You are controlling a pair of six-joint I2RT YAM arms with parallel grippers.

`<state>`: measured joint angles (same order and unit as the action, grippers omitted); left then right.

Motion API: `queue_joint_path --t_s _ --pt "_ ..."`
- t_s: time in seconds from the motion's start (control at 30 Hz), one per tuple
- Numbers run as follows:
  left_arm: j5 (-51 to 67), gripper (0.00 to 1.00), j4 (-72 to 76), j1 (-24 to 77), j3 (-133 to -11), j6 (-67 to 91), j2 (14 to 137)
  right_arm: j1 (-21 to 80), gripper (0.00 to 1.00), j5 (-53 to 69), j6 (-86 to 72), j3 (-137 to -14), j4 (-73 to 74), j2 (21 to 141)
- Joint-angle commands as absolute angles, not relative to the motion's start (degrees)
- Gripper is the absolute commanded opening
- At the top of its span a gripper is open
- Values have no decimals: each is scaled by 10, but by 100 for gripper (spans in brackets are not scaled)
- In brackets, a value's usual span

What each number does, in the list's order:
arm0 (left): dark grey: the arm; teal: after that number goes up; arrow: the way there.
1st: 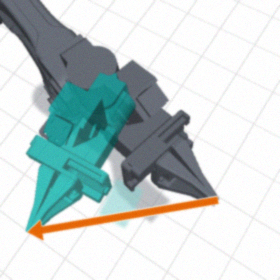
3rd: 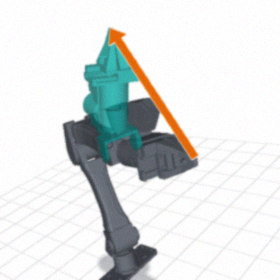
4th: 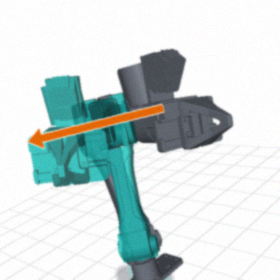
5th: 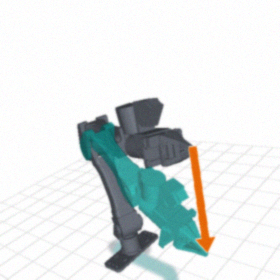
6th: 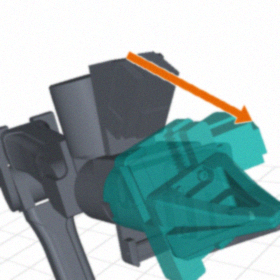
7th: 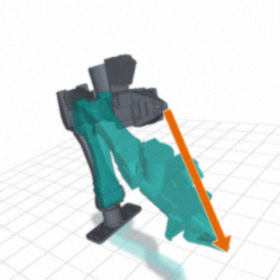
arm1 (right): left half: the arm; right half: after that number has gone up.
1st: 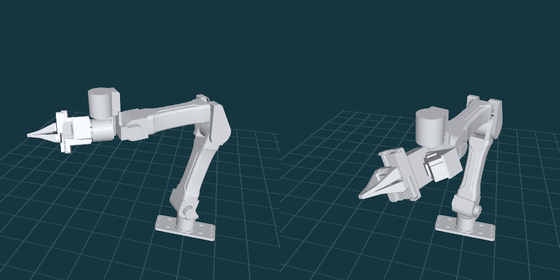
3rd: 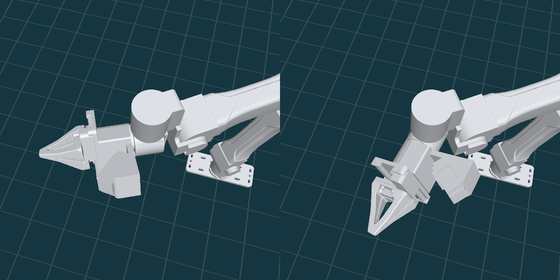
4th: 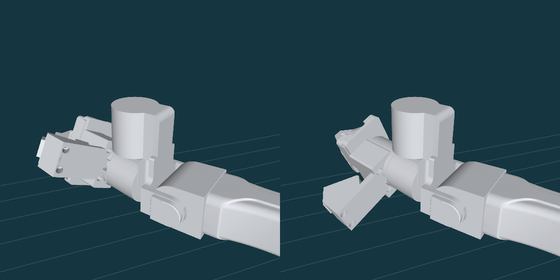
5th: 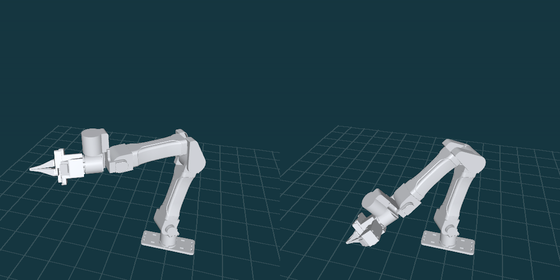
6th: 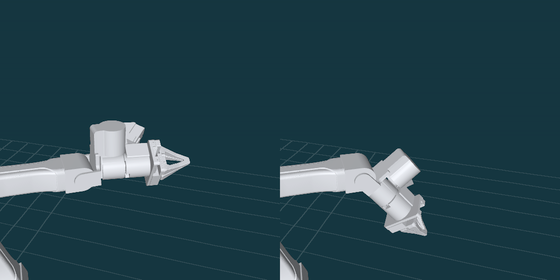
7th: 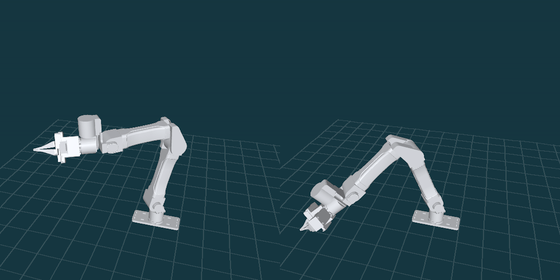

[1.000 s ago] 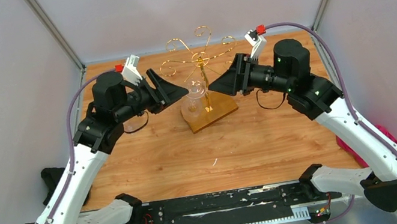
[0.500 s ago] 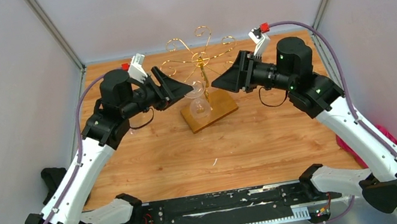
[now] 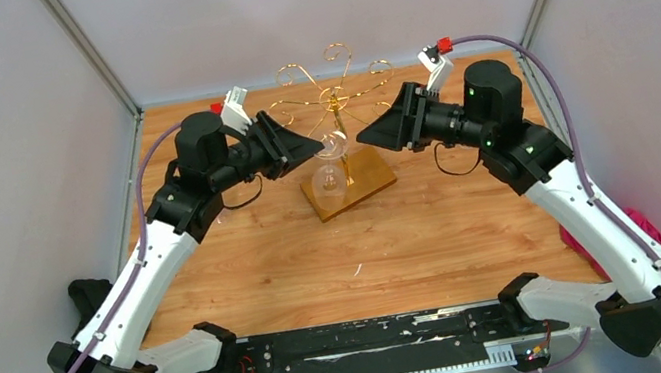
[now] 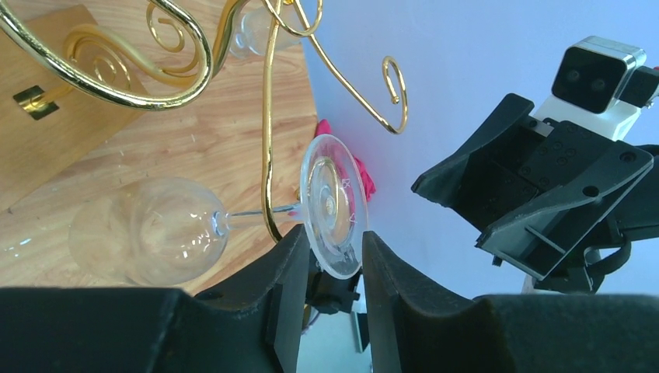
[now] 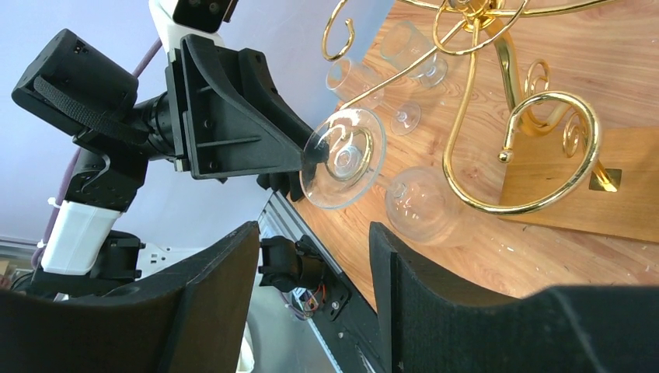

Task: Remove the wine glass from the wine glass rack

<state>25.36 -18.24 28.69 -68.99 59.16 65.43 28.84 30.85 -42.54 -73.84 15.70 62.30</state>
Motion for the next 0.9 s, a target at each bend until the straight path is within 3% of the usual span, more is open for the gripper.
queue_joint_path --t_s 0.0,0.13,0.7,0.87 --pt "269 36 -152 292 -680 598 658 276 59 329 -435 -725 139 618" --pt "268 33 -150 292 -677 598 659 270 58 339 -442 -720 131 616" --pt "274 0 -198 292 -696 607 672 264 58 359 -469 -709 104 612" --pt "291 0 -184 292 -696 652 674 264 58 364 -478 -709 97 613"
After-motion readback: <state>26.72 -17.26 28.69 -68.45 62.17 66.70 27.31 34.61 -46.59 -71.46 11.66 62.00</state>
